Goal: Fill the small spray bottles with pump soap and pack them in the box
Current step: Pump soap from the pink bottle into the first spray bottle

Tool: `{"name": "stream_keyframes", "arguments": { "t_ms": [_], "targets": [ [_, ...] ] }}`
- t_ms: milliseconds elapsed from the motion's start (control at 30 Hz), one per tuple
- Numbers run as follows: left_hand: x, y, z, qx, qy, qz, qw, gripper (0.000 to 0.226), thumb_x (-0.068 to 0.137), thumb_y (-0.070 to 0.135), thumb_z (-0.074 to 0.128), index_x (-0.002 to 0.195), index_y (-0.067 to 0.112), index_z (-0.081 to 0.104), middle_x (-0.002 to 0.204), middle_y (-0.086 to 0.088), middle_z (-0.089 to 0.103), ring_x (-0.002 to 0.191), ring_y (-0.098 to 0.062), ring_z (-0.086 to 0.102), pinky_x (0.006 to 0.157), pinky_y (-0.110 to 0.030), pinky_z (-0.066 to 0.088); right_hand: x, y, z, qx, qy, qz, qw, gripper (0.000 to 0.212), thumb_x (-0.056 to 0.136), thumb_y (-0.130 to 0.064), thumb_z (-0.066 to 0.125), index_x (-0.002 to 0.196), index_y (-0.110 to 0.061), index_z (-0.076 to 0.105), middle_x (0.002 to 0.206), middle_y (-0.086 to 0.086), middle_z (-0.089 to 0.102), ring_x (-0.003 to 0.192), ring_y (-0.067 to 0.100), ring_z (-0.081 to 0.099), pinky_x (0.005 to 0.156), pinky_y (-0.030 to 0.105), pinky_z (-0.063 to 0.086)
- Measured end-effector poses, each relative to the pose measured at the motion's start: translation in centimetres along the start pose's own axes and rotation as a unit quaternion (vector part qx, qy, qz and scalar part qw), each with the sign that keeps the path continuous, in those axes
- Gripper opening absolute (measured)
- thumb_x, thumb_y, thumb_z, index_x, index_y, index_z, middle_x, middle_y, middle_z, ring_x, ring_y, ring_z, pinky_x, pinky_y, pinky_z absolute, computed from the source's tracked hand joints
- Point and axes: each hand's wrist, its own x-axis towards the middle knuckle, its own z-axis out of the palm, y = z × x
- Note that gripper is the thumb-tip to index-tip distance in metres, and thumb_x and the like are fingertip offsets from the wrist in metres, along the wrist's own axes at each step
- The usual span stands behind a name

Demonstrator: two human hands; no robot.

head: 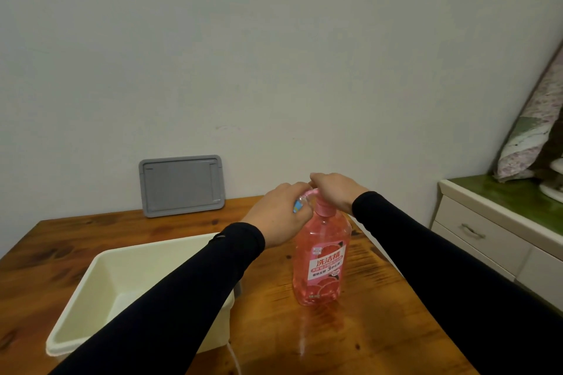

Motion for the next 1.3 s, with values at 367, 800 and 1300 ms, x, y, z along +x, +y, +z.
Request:
{"name": "stream_keyframes", "arguments": {
  "t_ms": [367,800,1300],
  "targets": [
    [0.5,0.2,-0.7,0.004,0.004,0.008,1.0,0.043,0.094,0.04,0.044,0.136,0.029,0.042,0.118,-0.001,0.056,0.092,-0.01,0.049,0.074,-0.022,0.037,-0.2,-0.6,-0.9,0.056,-0.007,-0.003,0.998,0.044,0.098,-0.035,0.028,0.121,-0.009,0.056,0.087,-0.002,0.057,0.078,0.012,0.053,0.065,0.025,0.037],
    [0.9,0.1,-0.8,-0.003,0.004,0.01,1.0,0.045,0.093,0.041,0.043,0.136,0.03,0.042,0.122,-0.001,0.056,0.095,-0.009,0.048,0.078,-0.023,0.037,-0.1,-0.7,-1.2,0.045,-0.004,0.01,0.999,0.045,0.097,-0.037,0.033,0.119,-0.006,0.058,0.095,0.01,0.058,0.075,0.012,0.048,0.064,0.029,0.034],
    [1.0,0.0,-0.5,-0.009,0.016,0.008,1.0,0.046,0.093,0.043,0.043,0.137,0.029,0.041,0.125,0.0,0.055,0.094,-0.007,0.046,0.077,-0.021,0.035,0.0,-0.9,-1.2,-0.007,-0.015,-0.02,1.0,0.039,0.098,-0.022,0.031,0.117,0.004,0.054,0.102,0.019,0.058,0.095,0.034,0.054,0.062,0.029,0.034]
  ]
}}
